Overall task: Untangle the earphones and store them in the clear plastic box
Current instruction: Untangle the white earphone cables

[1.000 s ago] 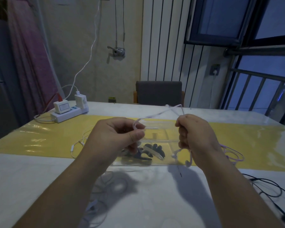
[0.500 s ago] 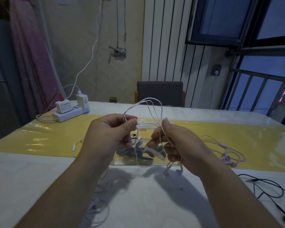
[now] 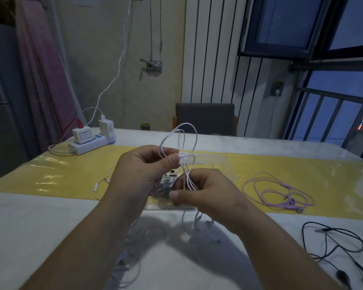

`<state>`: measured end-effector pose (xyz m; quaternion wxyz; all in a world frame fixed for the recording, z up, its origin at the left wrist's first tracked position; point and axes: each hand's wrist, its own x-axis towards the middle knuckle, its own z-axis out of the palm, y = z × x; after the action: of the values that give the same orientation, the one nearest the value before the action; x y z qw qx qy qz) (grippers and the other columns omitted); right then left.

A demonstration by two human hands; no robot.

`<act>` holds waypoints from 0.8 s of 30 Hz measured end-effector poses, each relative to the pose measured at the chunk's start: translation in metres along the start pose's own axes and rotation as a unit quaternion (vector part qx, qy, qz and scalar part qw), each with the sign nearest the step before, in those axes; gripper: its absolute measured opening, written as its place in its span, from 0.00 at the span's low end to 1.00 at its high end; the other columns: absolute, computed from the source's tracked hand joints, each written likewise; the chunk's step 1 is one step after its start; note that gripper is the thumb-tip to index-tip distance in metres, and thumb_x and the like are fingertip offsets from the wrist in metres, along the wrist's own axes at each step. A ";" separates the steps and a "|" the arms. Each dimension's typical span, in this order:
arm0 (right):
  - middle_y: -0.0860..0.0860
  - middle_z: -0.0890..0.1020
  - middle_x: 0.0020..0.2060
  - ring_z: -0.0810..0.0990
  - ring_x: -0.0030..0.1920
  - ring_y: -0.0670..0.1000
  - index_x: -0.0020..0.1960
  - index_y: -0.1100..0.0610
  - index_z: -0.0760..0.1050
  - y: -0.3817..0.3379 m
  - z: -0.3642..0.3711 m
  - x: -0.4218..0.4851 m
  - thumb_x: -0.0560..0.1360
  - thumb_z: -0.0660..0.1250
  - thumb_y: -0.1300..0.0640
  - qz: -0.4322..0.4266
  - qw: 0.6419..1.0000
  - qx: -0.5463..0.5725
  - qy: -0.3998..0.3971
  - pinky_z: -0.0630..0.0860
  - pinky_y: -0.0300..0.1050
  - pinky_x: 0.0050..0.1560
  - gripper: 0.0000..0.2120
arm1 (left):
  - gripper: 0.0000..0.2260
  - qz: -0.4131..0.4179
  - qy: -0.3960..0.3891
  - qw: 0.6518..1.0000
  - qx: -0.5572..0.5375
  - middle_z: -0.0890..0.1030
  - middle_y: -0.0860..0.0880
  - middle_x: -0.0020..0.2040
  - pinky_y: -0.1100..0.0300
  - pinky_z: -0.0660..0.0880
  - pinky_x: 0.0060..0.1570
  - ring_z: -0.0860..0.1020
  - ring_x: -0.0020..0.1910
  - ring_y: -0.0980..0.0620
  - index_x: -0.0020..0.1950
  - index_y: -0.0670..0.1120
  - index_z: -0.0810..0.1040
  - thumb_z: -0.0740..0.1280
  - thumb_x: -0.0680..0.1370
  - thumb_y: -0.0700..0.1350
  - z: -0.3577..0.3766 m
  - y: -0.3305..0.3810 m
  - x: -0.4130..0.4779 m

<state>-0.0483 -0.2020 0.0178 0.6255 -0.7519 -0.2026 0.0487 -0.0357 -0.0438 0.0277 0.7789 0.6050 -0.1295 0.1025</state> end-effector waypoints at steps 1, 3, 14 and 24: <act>0.48 0.82 0.29 0.78 0.30 0.42 0.39 0.59 0.79 -0.001 -0.001 0.000 0.73 0.72 0.65 -0.002 1.000 -0.013 0.001 0.72 0.33 0.36 0.06 | 0.10 0.006 0.004 1.000 0.002 0.80 0.43 0.32 0.69 0.60 0.20 0.63 0.19 0.56 0.41 0.43 0.83 0.73 0.63 0.45 0.000 0.000 0.001; 0.56 0.80 0.30 0.75 0.28 0.45 0.38 0.58 0.80 -0.002 -0.004 -0.001 0.76 0.69 0.58 -0.003 1.000 -0.030 0.008 0.70 0.36 0.35 0.09 | 0.03 0.016 0.018 1.000 -0.001 0.79 0.47 0.31 0.67 0.60 0.20 0.63 0.20 0.55 0.38 0.46 0.82 0.72 0.67 0.45 -0.003 -0.001 0.003; 0.47 0.65 0.24 0.63 0.26 0.46 0.38 0.56 0.78 -0.006 -0.023 -0.003 0.73 0.71 0.57 0.064 0.998 -0.019 0.000 0.65 0.40 0.28 0.06 | 0.12 -0.102 0.035 0.953 -0.282 0.74 0.52 0.33 0.64 0.59 0.23 0.64 0.27 0.55 0.39 0.49 0.70 0.57 0.82 0.46 -0.012 0.002 0.012; 0.56 0.74 0.25 0.79 0.30 0.55 0.43 0.62 0.77 -0.011 -0.040 -0.009 0.80 0.61 0.61 0.065 0.996 -0.056 0.000 0.76 0.51 0.41 0.10 | 0.09 -0.072 0.102 0.948 -0.292 0.70 0.56 0.29 0.66 0.60 0.24 0.64 0.25 0.58 0.44 0.50 0.76 0.60 0.81 0.51 -0.020 0.000 0.020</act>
<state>-0.0461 -0.2405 0.0354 0.5780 -0.7972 -0.1561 0.0777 -0.0152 -0.0245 0.0299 0.9357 0.3454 -0.0296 0.0655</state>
